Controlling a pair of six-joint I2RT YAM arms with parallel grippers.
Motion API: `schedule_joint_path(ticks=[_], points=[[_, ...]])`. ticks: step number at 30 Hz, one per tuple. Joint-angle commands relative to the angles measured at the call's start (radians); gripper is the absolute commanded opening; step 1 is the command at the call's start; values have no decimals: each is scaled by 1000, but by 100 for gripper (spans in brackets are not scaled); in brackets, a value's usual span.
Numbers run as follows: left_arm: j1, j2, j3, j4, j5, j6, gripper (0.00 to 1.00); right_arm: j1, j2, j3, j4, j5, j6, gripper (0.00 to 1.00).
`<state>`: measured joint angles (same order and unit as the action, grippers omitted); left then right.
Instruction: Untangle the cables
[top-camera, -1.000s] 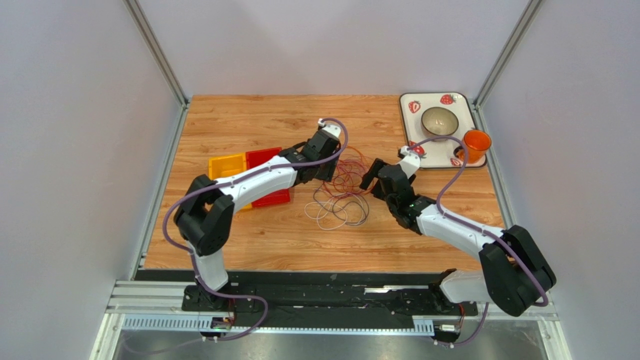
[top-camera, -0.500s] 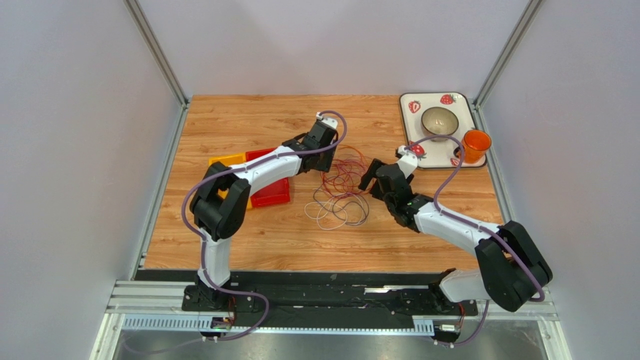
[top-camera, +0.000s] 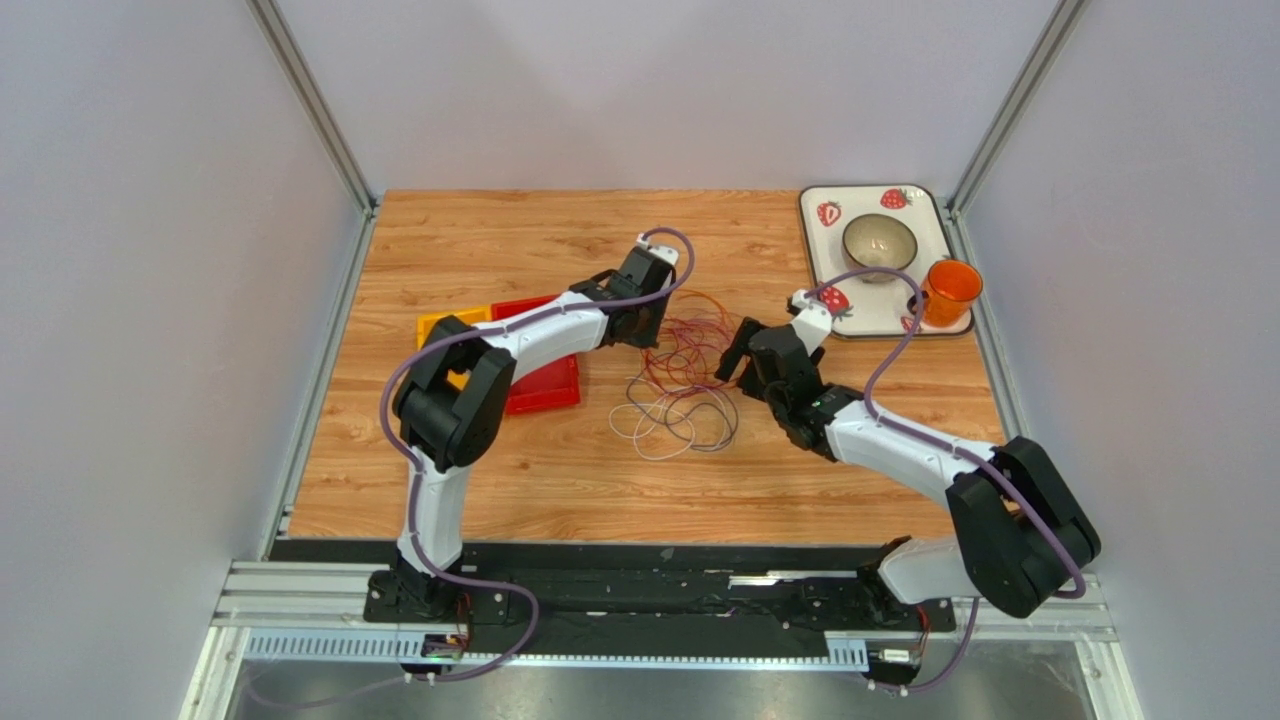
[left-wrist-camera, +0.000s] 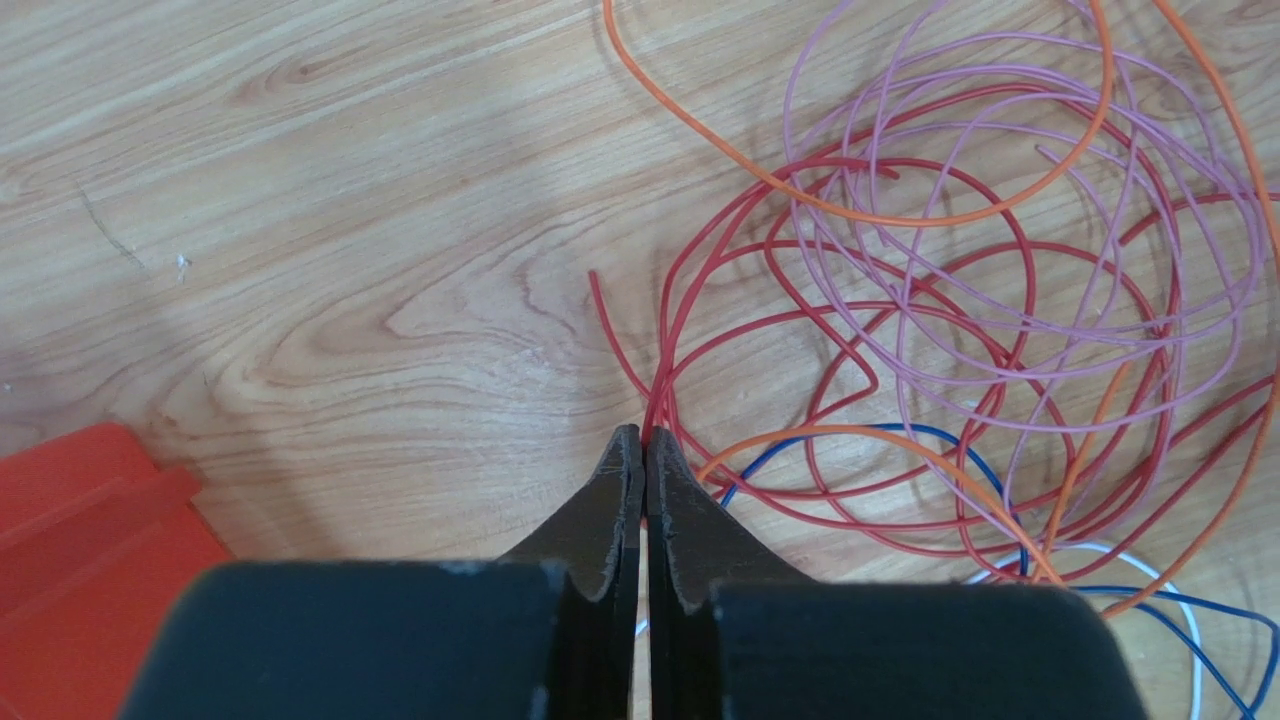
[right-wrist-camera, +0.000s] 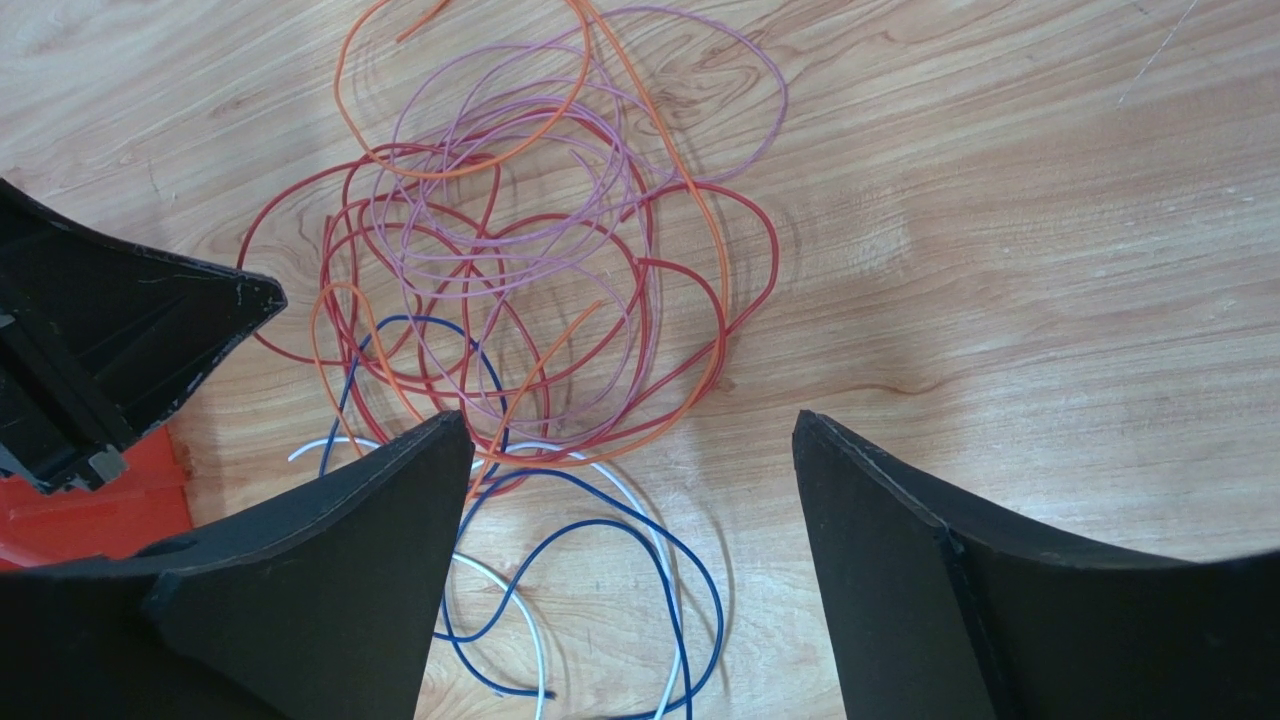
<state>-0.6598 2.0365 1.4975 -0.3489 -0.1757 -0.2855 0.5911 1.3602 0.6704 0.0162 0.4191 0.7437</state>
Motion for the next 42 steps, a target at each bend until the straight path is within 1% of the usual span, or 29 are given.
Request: schedule_joint_path(ticks=[1,4,12,19,22,24,27,34,37,39,40,41,42], points=[[-3,-116,59,-15,-13,6,0,-4,8,44,16,1,-10,82],[-3,-202,105,-77,-44,20,0,-4,16,51,14,-8,-15,82],[-30,-429,204,-154,-31,91,0,-7,28,60,19,-34,-27,81],[-44,-552,329,-171,-4,117,0,-4,37,66,21,-55,-38,81],[-55,-585,354,-171,-27,140,0,-4,37,66,21,-62,-41,81],[-57,-604,336,-157,-47,154,0,-5,36,66,24,-68,-46,80],[-57,-607,244,-144,-91,141,0,-5,34,66,27,-82,-55,80],[-57,-573,-78,-41,-39,14,0,-5,37,67,28,-92,-58,80],[-57,-530,-144,-30,-22,-32,0,-5,40,69,27,-95,-60,80],[-57,-498,-161,-45,-13,-52,0,-4,40,69,25,-95,-60,80],[-58,-489,-178,-53,-15,-61,22,-4,39,69,25,-97,-61,80],[-57,-484,-187,-65,-16,-67,41,-5,40,69,27,-100,-61,80],[-57,-484,-212,-70,-19,-79,72,-5,42,70,25,-100,-63,80]])
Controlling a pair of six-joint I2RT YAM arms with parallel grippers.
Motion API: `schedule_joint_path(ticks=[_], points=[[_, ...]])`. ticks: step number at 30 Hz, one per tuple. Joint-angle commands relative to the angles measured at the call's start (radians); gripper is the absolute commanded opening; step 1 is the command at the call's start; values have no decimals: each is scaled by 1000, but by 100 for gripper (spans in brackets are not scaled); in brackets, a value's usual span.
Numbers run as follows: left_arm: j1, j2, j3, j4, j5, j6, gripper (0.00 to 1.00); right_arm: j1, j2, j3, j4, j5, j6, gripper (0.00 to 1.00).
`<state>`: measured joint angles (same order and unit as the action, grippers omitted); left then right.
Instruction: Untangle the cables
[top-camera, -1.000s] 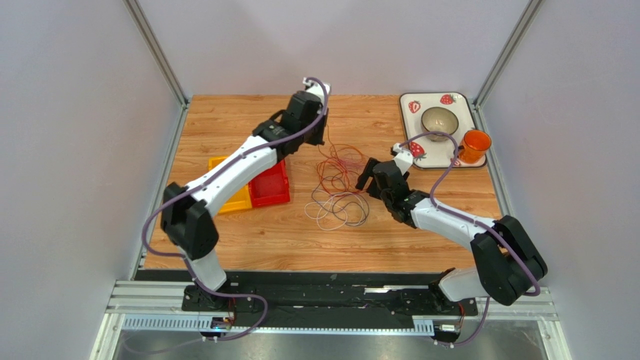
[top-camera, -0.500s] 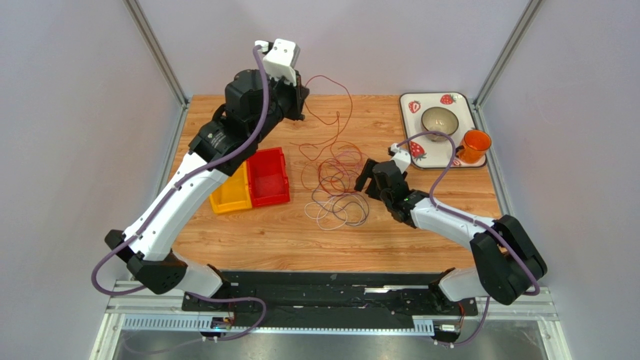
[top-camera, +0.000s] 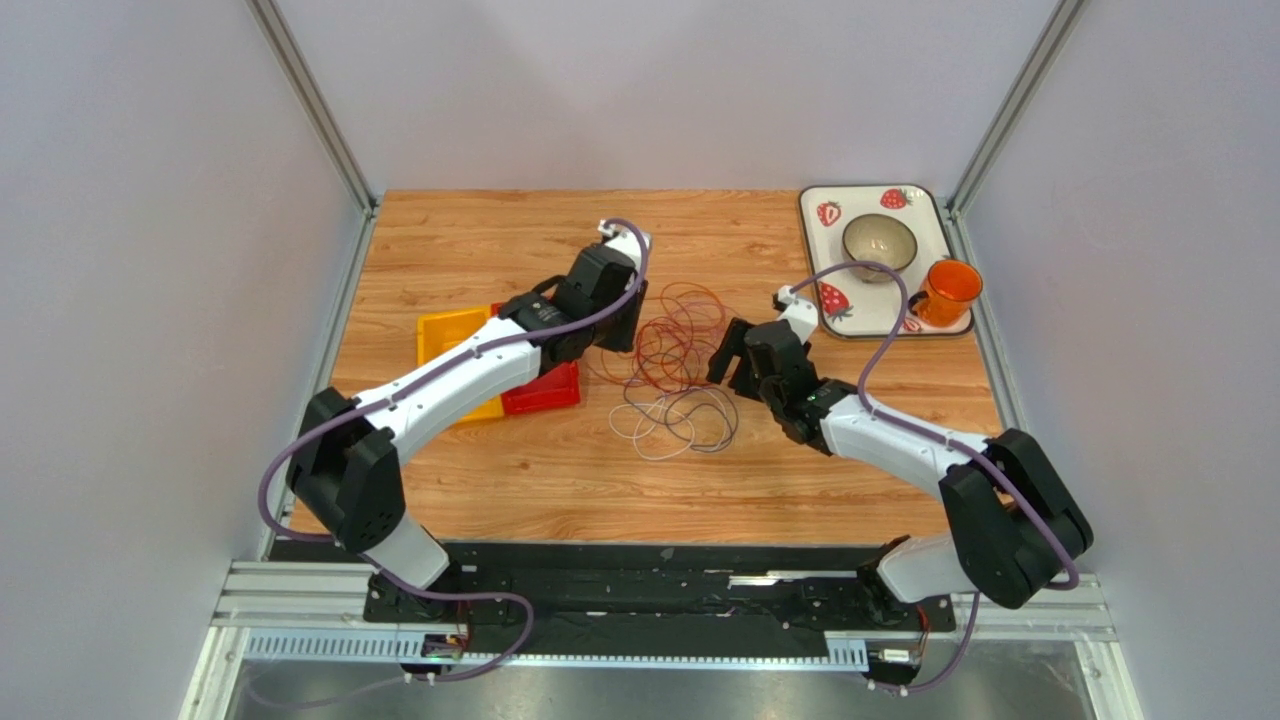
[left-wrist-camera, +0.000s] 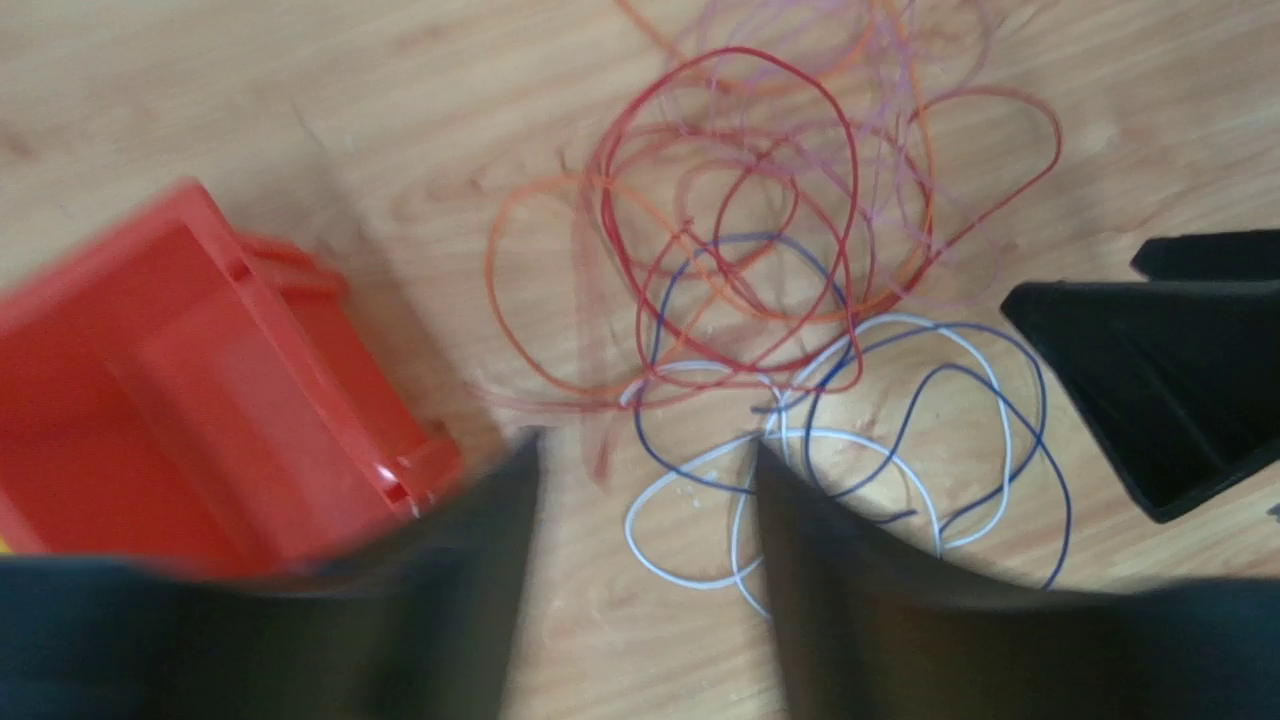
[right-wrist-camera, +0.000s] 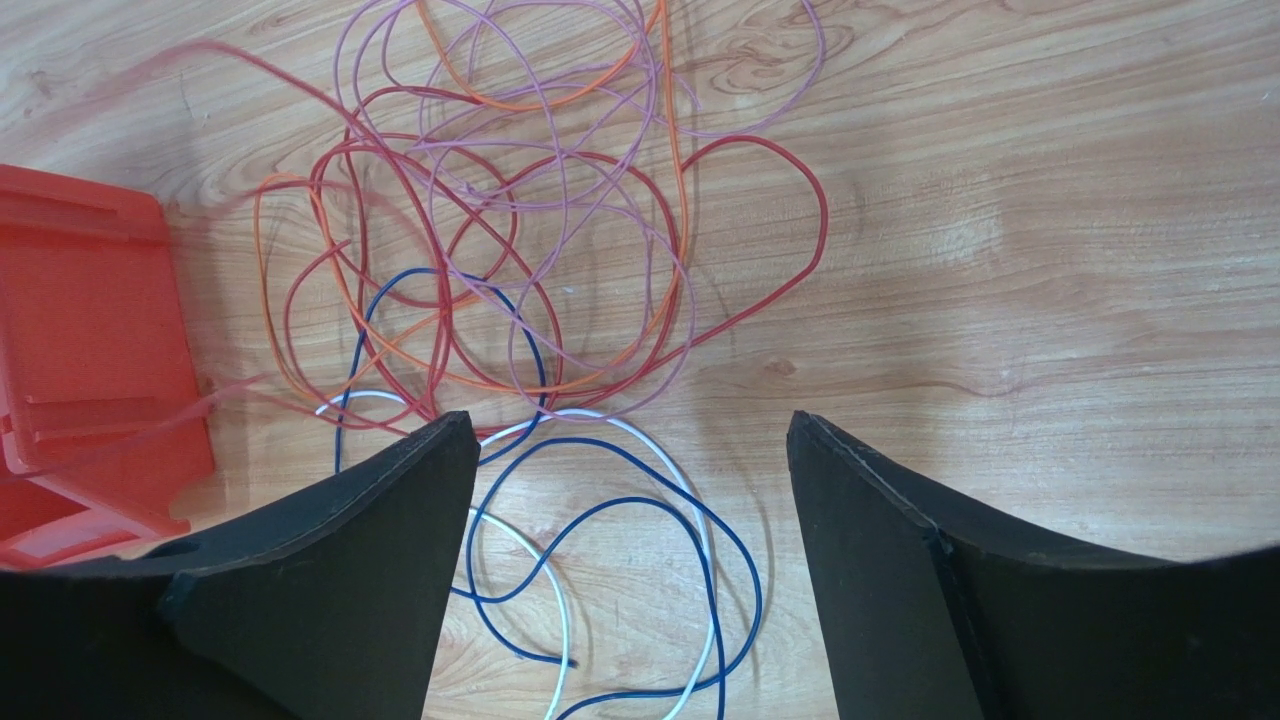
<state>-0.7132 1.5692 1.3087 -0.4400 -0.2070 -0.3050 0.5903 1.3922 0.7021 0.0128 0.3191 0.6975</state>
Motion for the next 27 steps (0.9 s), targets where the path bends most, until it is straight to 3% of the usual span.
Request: schedule_joint_path(ticks=[1,3,14,18,27], points=[[-5,-21,-38,23,12,-63,88,-3,8,39,29,-2,-16,80],[-6,-38,-72,30,20,-62,94,-4,11,40,27,-2,-16,80],[-81,93,-45,44,-31,-51,91,-3,16,45,23,-2,-13,79],[-103,178,15,3,-158,-74,89,-3,18,46,23,-3,-15,80],[-89,268,41,-29,-299,-117,88,-3,24,51,16,-3,-16,79]])
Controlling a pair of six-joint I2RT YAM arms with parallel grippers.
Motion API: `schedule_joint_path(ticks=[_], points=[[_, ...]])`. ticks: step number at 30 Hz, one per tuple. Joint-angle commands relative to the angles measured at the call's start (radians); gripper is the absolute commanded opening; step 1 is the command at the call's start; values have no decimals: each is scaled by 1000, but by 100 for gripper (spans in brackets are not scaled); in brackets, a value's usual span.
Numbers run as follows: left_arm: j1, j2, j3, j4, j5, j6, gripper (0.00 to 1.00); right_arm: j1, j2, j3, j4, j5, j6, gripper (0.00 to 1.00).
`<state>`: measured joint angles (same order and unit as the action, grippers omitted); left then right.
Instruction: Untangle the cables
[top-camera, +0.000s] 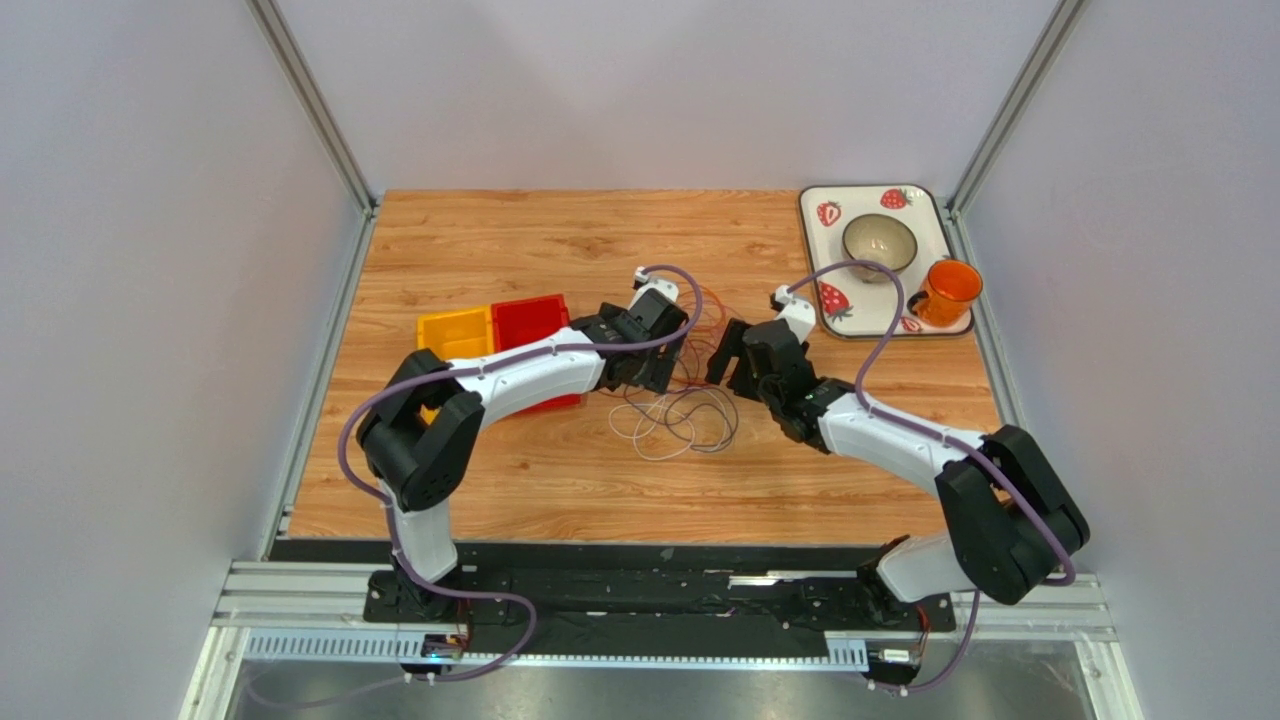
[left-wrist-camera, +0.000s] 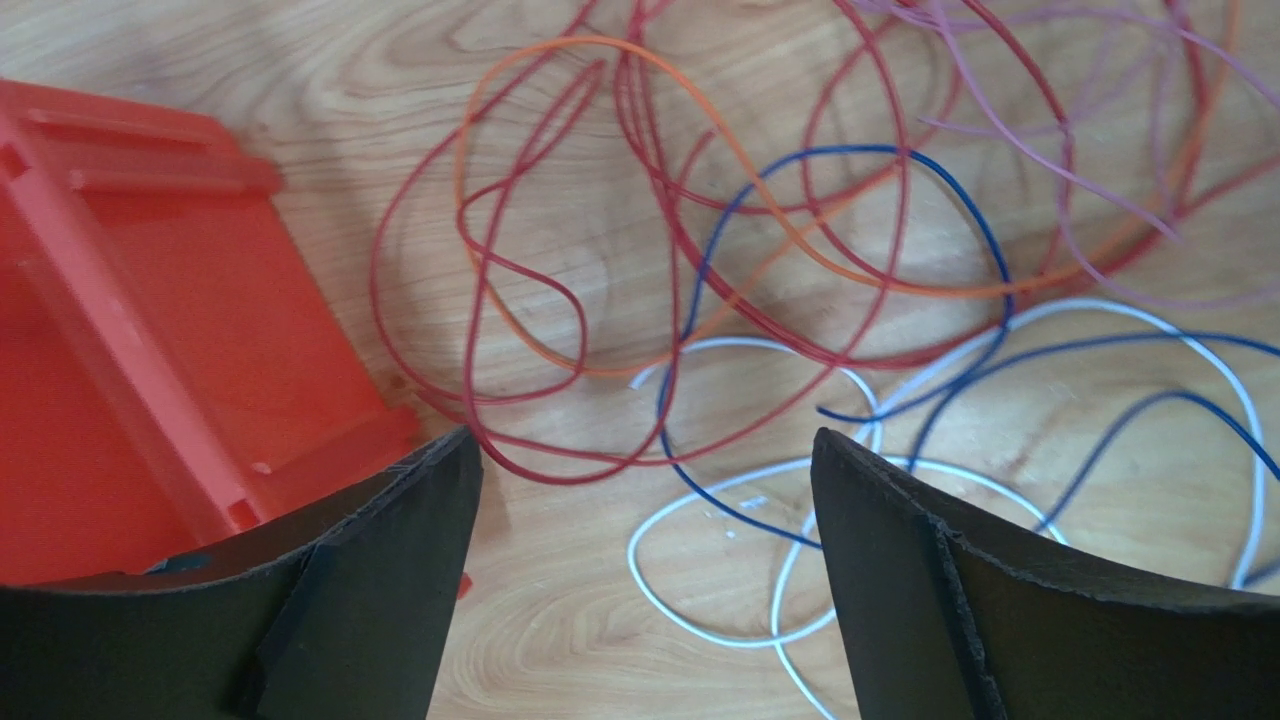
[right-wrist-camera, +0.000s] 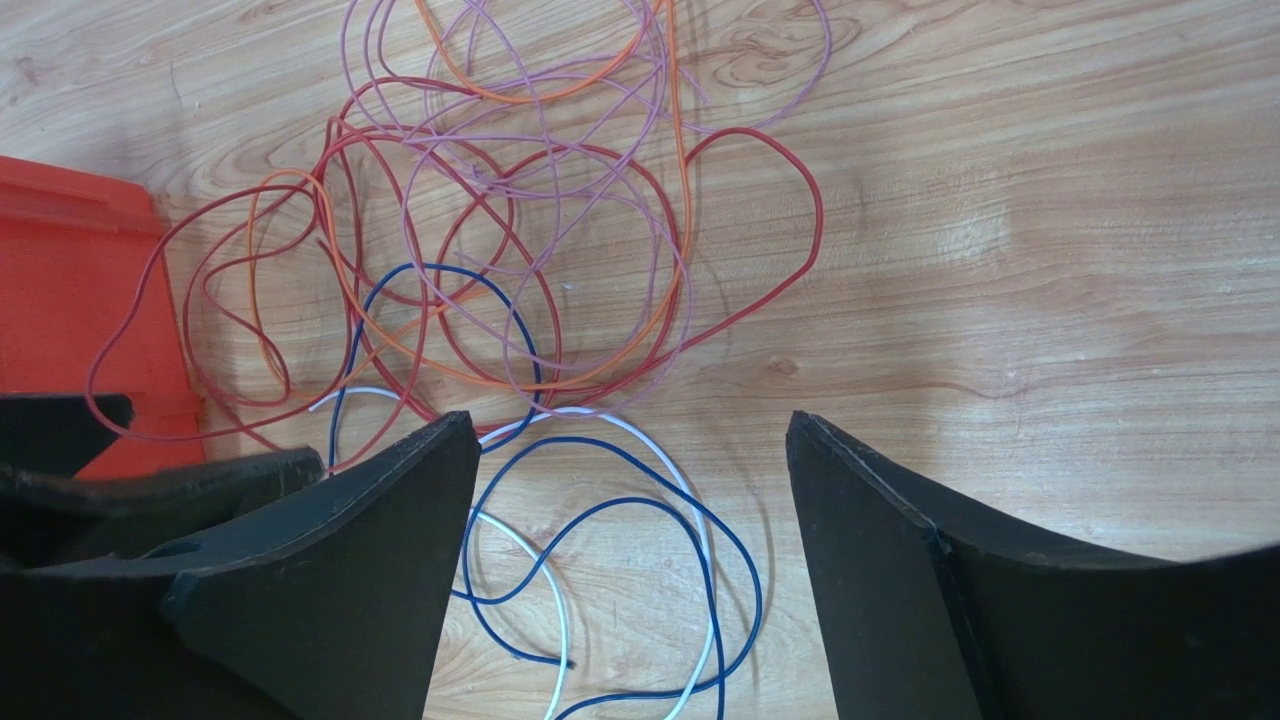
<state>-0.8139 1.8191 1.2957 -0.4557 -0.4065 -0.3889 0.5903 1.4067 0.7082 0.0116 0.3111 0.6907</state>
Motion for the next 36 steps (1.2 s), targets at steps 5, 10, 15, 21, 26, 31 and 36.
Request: schedule_joint_path(ticks=[5,10,15,21,26,31,36], points=[[39,60,53,14,-65,-27,77,-3,12,50,14,2,-8,79],[67,104,56,37,-40,-27,72,-4,15,53,11,3,-10,79],[82,120,62,57,-43,-24,65,-3,26,66,4,-9,-14,79],[88,155,97,64,-32,-13,65,-3,34,73,-6,-7,-13,79],[91,180,128,66,-38,-11,56,-3,37,77,-9,-9,-14,79],[91,209,148,22,-69,-41,26,-4,38,77,-7,-7,-14,79],[96,207,148,-3,-91,-61,10,-3,40,80,-7,-7,-16,79]])
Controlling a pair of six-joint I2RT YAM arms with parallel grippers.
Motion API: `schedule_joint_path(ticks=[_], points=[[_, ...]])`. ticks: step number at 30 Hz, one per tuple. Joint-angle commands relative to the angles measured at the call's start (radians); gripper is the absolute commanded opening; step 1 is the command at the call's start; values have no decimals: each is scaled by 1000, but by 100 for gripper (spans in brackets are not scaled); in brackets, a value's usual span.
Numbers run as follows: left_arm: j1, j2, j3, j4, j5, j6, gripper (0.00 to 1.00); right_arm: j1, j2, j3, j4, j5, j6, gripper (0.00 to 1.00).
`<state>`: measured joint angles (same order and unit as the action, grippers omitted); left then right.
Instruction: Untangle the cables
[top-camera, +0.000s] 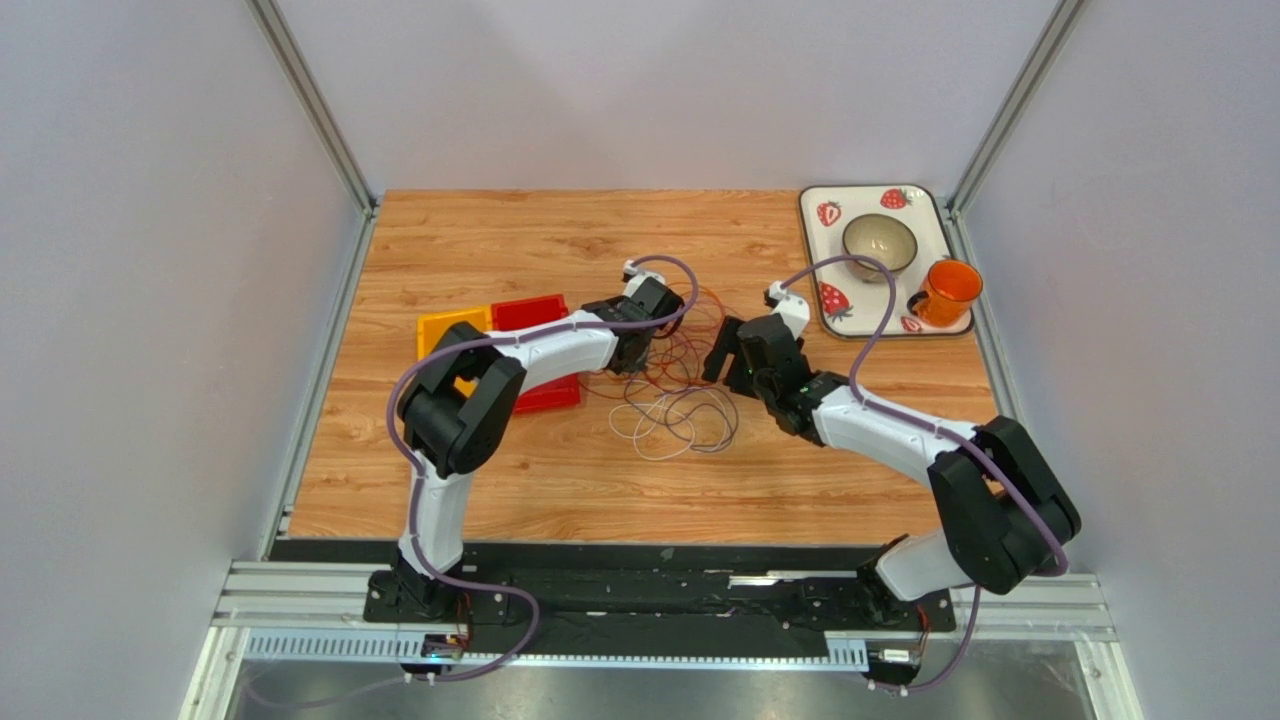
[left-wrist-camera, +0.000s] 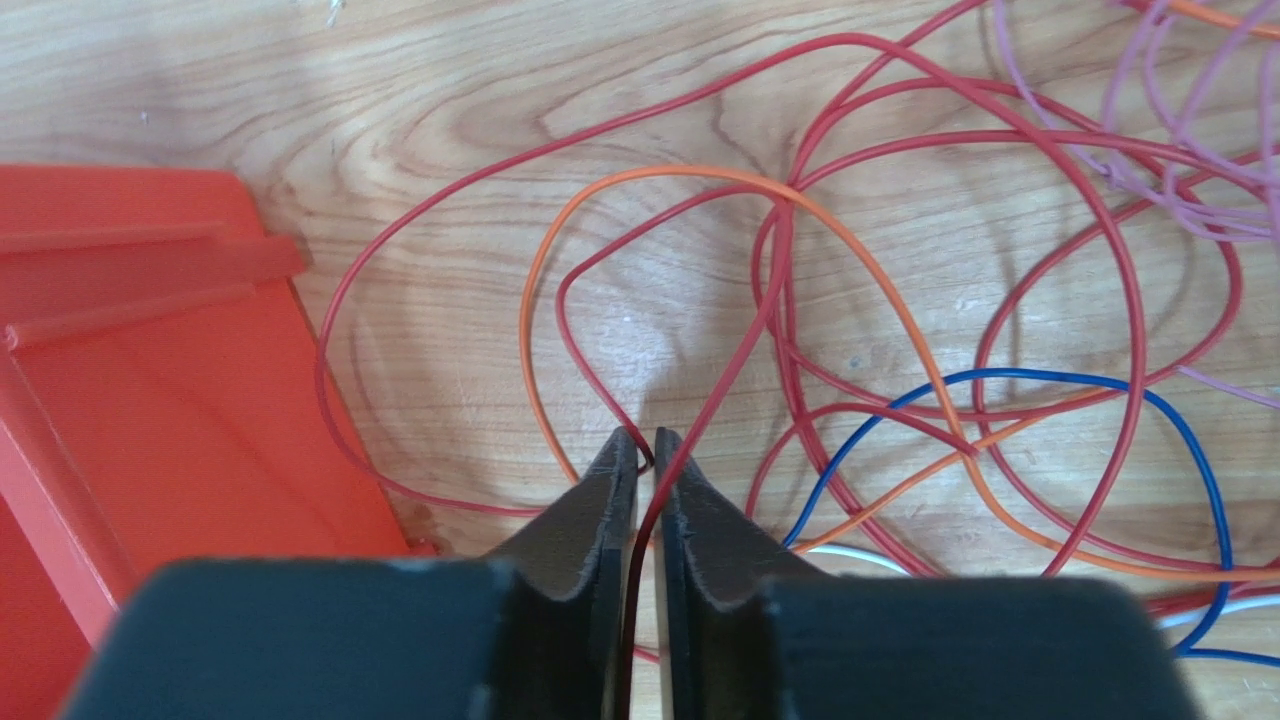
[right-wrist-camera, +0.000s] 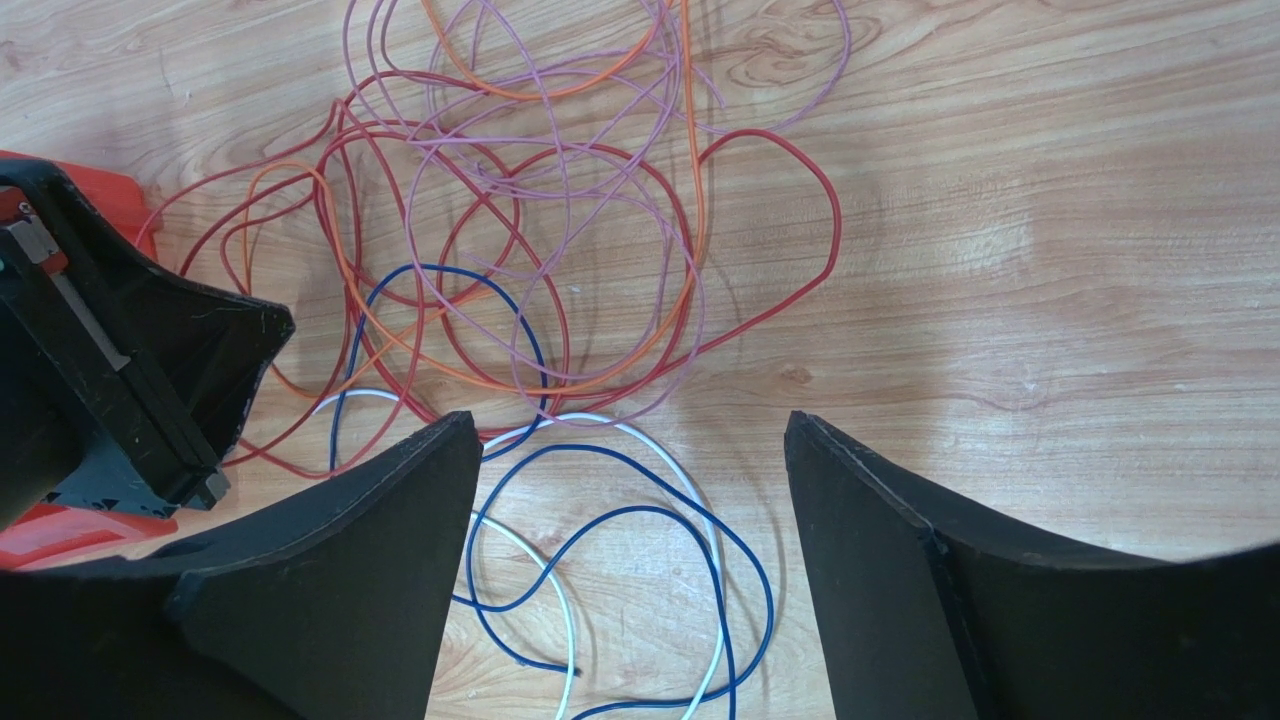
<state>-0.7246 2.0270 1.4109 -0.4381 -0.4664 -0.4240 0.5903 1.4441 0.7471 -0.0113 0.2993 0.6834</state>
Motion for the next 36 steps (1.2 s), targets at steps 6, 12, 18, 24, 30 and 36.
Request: schedule_joint_path(ticks=[6,12,18,24,30,36], points=[[8,-89,89,-94,-28,5,0,-4,2,41,16,4,-10,78],[8,-281,186,-253,-43,54,0,-4,4,41,14,3,-10,78],[17,-439,299,-393,-43,106,0,-3,2,41,16,0,-10,78],[42,-554,335,-456,-97,143,0,-4,4,41,14,0,-10,78],[82,-655,339,-461,-64,171,0,-4,4,41,14,-3,-10,78],[80,-709,549,-467,17,218,0,-4,7,43,16,-3,-10,78]])
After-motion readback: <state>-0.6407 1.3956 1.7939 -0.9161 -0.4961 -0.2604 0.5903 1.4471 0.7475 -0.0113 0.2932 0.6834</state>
